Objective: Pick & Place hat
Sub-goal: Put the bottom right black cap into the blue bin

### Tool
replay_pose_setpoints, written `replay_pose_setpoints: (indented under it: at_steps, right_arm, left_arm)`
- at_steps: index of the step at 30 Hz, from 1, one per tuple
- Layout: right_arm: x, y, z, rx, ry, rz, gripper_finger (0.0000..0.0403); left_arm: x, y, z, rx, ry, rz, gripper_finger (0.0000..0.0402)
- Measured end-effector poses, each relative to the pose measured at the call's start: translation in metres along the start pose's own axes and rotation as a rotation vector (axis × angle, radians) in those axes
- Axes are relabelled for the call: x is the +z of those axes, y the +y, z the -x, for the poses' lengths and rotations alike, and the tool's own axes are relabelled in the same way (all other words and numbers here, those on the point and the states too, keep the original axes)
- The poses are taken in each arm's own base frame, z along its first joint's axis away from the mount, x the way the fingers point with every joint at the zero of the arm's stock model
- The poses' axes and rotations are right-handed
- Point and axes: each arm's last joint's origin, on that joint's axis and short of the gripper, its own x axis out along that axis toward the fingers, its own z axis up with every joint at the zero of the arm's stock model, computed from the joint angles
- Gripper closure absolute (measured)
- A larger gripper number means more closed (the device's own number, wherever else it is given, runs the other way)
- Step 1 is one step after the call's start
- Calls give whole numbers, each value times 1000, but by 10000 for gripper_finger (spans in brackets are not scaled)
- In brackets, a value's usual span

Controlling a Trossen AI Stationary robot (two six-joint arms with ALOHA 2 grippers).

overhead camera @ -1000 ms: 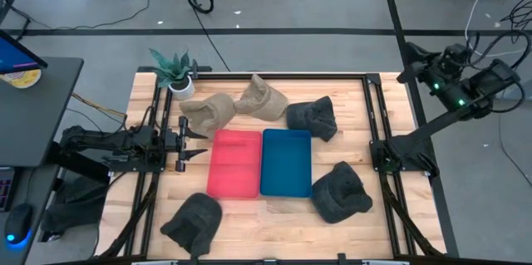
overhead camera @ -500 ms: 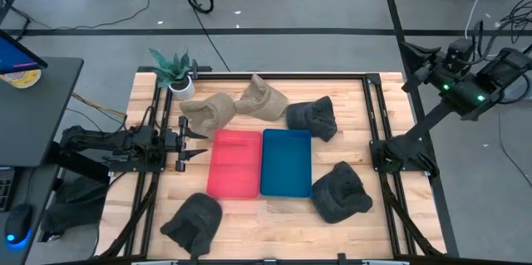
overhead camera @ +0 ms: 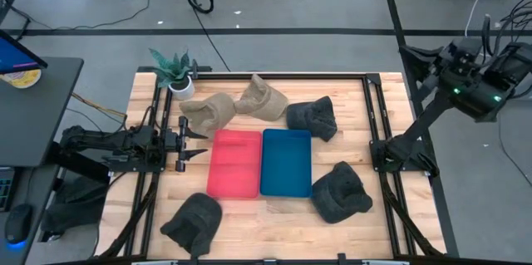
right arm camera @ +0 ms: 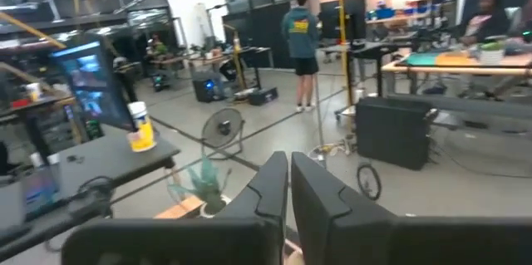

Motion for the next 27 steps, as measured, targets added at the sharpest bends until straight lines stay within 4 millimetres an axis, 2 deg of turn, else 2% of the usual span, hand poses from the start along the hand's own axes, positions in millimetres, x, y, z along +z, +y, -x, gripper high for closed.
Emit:
replay_pose_setpoints:
  at_steps: [4, 8, 18, 23, 27]
  right_arm:
    - [0, 15, 4, 54, 6, 38, 378]
    - [3, 23, 8, 140, -70, 107, 378]
    - [29, 16, 11, 357, -461, 195, 378]
    - [43, 9, 12, 457, -527, 214, 378]
    - [47, 6, 14, 638, -525, 195, 378]
  left_arm:
    - [0, 0, 0, 0, 0, 0, 209]
    - [0, 0, 0, 0, 0, 0, 209]
    - [0, 0, 0, 0, 0, 0, 209]
    - [0, 0, 0, 0, 0, 0, 209]
    - [0, 0, 0, 0, 0, 0, 209]
